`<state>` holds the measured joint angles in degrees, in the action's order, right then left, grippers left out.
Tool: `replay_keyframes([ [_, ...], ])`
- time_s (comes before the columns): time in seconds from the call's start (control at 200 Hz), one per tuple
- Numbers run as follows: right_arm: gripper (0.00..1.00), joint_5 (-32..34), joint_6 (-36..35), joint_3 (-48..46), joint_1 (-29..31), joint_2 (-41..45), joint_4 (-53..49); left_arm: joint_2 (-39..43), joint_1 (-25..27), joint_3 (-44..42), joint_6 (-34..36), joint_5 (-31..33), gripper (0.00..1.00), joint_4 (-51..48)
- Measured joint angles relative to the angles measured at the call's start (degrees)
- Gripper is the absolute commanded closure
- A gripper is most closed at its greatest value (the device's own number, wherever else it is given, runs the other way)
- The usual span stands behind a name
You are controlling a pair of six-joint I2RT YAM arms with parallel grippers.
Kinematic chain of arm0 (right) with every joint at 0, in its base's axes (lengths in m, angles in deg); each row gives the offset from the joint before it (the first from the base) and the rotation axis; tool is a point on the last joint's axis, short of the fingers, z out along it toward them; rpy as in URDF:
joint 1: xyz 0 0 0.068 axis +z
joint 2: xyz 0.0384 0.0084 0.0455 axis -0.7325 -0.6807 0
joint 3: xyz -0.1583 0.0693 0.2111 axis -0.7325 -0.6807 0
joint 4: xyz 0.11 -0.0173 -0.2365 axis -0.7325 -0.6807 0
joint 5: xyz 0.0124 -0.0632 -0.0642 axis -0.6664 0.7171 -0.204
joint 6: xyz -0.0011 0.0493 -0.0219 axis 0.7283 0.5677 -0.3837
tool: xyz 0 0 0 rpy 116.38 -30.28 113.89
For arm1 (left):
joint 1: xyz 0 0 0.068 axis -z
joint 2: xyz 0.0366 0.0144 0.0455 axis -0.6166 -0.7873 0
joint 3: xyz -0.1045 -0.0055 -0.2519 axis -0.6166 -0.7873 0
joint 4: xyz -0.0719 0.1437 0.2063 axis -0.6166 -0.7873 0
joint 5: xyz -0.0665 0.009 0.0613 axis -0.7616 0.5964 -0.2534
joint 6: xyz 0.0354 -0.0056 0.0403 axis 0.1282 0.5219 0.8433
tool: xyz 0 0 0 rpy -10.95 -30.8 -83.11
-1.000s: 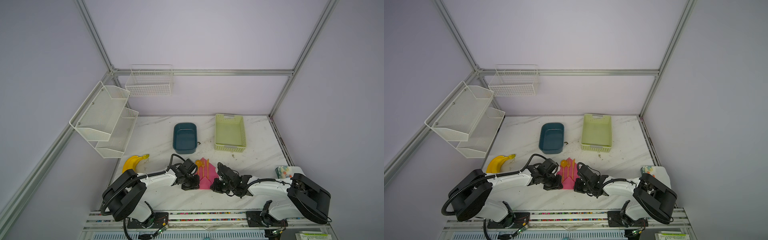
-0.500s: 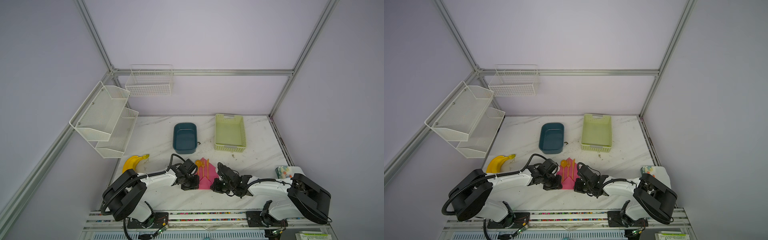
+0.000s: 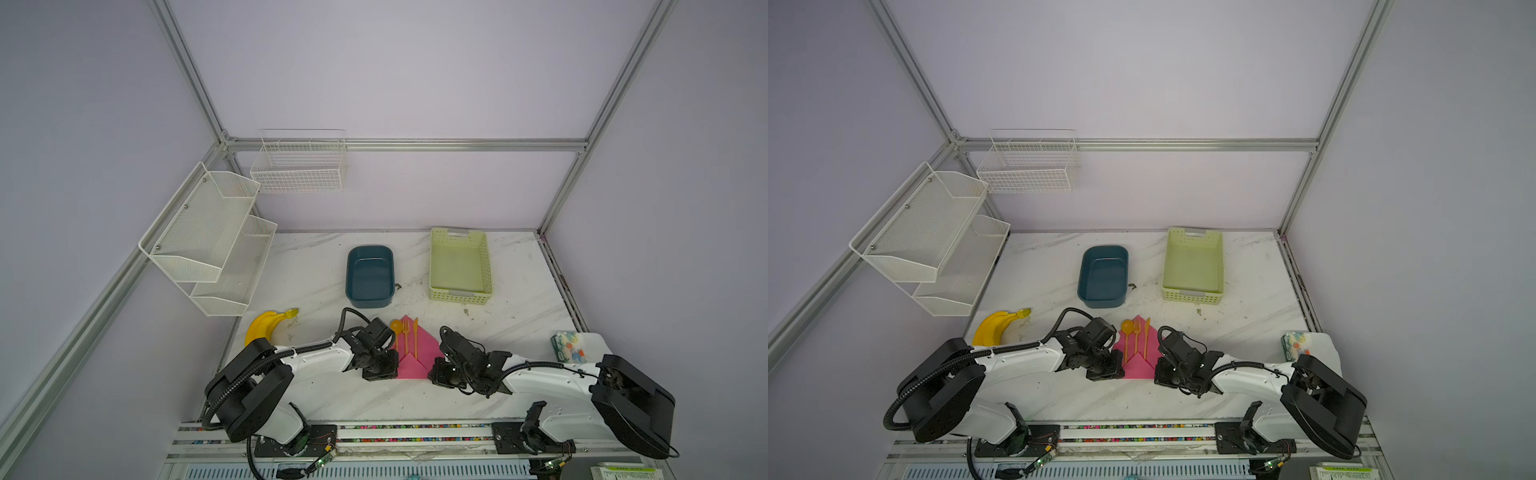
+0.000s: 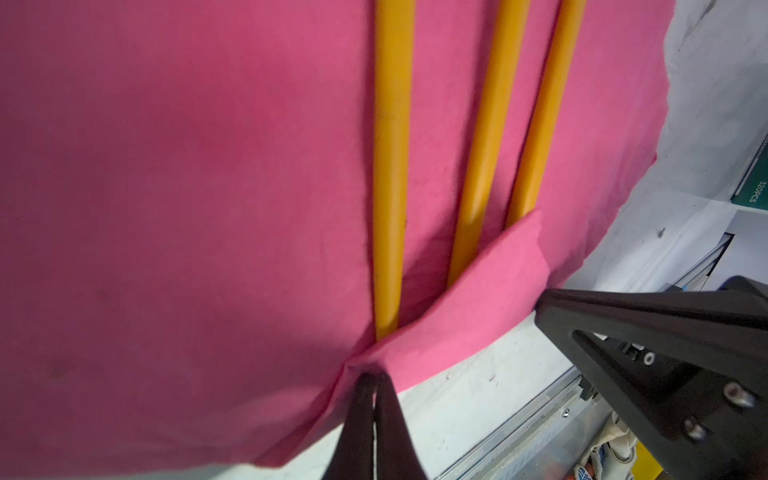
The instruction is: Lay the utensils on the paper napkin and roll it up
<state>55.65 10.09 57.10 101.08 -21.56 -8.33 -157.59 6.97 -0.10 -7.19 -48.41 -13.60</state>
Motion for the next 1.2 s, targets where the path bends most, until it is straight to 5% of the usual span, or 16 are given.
replay_keyframes([
  [0.58,0.89,1.0,-0.3,0.0,-0.1,0.8,-2.1,1.8,0.2,0.5,1.1,0.0,0.87,-3.2],
  [0.91,0.89,1.0,-0.3,0.0,-0.1,0.8,-2.1,-0.8,3.1,8.1,2.7,0.0,0.87,-5.4],
  [1.2,0.77,1.0,0.3,0.1,-0.1,2.0,-2.8,-6.8,3.8,11.5,4.0,1.0,0.88,-5.2],
])
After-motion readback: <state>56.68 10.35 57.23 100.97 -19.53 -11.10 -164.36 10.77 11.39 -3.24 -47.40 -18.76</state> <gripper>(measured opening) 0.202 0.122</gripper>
